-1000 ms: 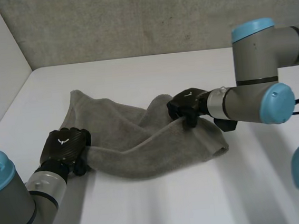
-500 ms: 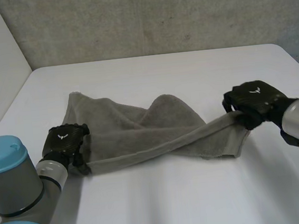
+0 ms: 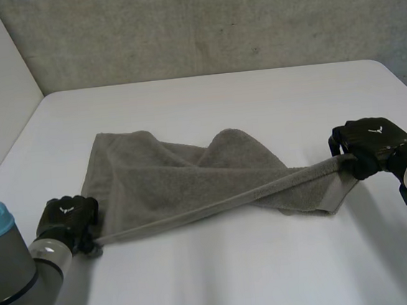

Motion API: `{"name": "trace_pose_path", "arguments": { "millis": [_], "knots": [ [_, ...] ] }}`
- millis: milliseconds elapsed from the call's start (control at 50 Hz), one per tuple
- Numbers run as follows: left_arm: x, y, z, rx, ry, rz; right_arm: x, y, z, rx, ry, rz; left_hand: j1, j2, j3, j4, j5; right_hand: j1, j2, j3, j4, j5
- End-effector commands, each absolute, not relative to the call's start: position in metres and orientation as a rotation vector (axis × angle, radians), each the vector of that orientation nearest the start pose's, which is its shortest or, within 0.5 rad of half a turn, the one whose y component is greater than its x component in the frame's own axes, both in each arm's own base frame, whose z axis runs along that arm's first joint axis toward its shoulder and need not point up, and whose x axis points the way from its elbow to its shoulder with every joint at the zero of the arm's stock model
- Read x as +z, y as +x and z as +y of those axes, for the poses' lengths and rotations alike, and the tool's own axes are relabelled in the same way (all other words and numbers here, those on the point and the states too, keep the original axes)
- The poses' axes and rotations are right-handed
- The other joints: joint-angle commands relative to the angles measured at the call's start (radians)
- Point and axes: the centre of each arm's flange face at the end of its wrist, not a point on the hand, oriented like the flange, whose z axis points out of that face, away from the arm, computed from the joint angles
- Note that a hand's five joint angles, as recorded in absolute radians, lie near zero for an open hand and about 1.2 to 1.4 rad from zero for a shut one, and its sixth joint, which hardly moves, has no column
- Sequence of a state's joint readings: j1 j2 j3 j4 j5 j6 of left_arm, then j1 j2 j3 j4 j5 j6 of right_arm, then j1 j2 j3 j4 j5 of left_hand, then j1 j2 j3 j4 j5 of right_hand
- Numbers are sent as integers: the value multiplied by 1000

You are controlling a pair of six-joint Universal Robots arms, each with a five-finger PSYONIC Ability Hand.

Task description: Fold the towel.

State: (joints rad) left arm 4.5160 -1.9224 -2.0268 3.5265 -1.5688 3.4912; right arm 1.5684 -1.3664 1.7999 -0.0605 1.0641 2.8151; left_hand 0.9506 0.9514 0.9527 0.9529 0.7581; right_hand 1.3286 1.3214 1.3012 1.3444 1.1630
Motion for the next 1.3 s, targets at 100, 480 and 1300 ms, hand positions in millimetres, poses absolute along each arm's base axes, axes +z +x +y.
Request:
{"name": "trace_pose_path", "arguments": {
  "millis": [100, 480, 1300],
  "knots": [
    [113, -187, -240, -1707, 776, 2526, 190, 176, -286, -1661, -776, 2251, 446, 445, 444, 443, 464, 68, 75, 95, 52, 59],
    [285, -198, -219, -2520, 664, 2174, 315, 178, -266, -2016, -852, 2016, 446, 445, 444, 443, 464, 68, 75, 95, 52, 59],
    [376, -235, -355, -2759, 384, 1901, 414, 263, -349, -2812, -1015, 1418, 446, 445, 444, 443, 464, 68, 75, 95, 52, 59]
  ]
}}
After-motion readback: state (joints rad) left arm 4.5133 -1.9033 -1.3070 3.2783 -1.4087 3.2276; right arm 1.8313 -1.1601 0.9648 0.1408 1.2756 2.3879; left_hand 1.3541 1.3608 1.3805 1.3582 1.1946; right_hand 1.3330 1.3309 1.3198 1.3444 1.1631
